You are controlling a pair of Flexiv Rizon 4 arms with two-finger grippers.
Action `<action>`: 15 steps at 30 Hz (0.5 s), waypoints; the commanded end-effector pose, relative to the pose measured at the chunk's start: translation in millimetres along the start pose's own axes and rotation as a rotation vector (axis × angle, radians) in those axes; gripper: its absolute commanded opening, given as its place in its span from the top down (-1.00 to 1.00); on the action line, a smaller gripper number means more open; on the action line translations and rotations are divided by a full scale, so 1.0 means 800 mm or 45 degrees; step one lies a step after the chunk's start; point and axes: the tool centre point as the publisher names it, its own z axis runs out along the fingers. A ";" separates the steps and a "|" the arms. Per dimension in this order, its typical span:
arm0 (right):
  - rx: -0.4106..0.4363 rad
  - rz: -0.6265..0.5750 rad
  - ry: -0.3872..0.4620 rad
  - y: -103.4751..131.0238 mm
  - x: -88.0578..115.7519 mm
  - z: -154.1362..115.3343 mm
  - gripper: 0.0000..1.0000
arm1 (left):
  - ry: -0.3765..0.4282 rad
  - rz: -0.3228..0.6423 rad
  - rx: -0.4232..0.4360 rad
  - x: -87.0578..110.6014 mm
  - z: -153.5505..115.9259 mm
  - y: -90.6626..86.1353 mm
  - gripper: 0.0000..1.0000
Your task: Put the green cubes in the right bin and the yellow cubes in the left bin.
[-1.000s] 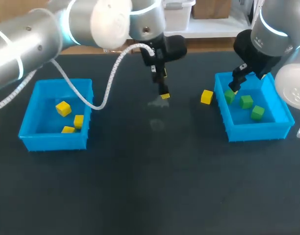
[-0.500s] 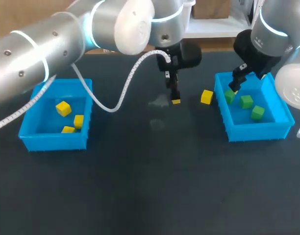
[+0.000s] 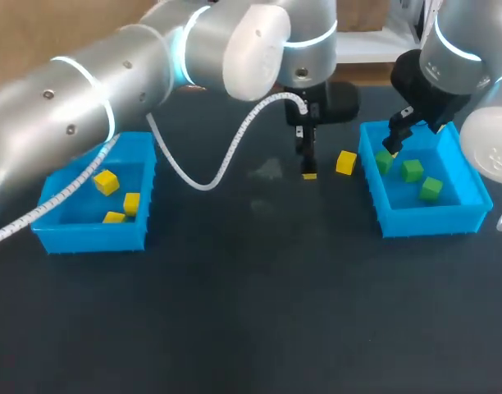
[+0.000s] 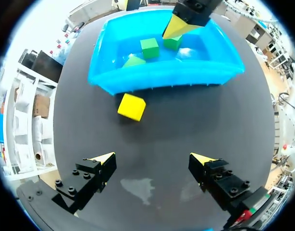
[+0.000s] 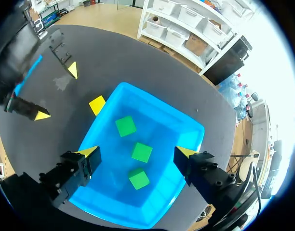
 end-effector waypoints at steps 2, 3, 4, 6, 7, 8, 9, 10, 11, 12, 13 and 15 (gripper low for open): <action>0.003 0.001 -0.004 0.000 0.002 -0.001 -1.00 | -0.009 -0.035 0.036 -0.030 0.007 0.024 -1.00; 0.003 0.001 -0.004 0.000 0.002 -0.001 -1.00 | -0.018 -0.038 0.040 -0.034 0.008 0.025 -1.00; 0.003 0.001 -0.004 0.000 0.002 -0.001 -1.00 | -0.033 -0.051 0.044 -0.038 0.008 0.027 -1.00; 0.003 0.001 -0.004 0.000 0.002 -0.001 -1.00 | -0.066 -0.079 0.048 -0.046 0.008 0.031 -1.00; 0.003 0.001 -0.004 0.000 0.002 -0.001 -1.00 | -0.075 -0.084 0.050 -0.049 0.008 0.033 -1.00; 0.003 0.001 -0.004 0.000 0.002 -0.001 -1.00 | -0.084 -0.090 0.049 -0.051 0.009 0.034 -1.00; 0.003 0.001 -0.004 0.000 0.002 -0.001 -1.00 | -0.085 -0.091 0.049 -0.052 0.011 0.035 -1.00; 0.003 0.001 -0.004 0.000 0.002 -0.001 -1.00 | -0.084 -0.091 0.050 -0.053 0.012 0.035 -1.00; 0.003 0.001 -0.004 0.000 0.002 -0.001 -1.00 | -0.084 -0.091 0.051 -0.053 0.013 0.035 -1.00; 0.003 0.001 -0.004 0.000 0.002 -0.001 -1.00 | -0.082 -0.089 0.053 -0.053 0.016 0.035 -1.00; 0.003 0.001 -0.004 0.000 0.002 -0.001 -1.00 | -0.079 -0.084 0.053 -0.053 0.018 0.035 -1.00; 0.003 0.001 -0.004 0.000 0.002 -0.001 -1.00 | -0.079 -0.080 0.055 -0.053 0.020 0.034 -1.00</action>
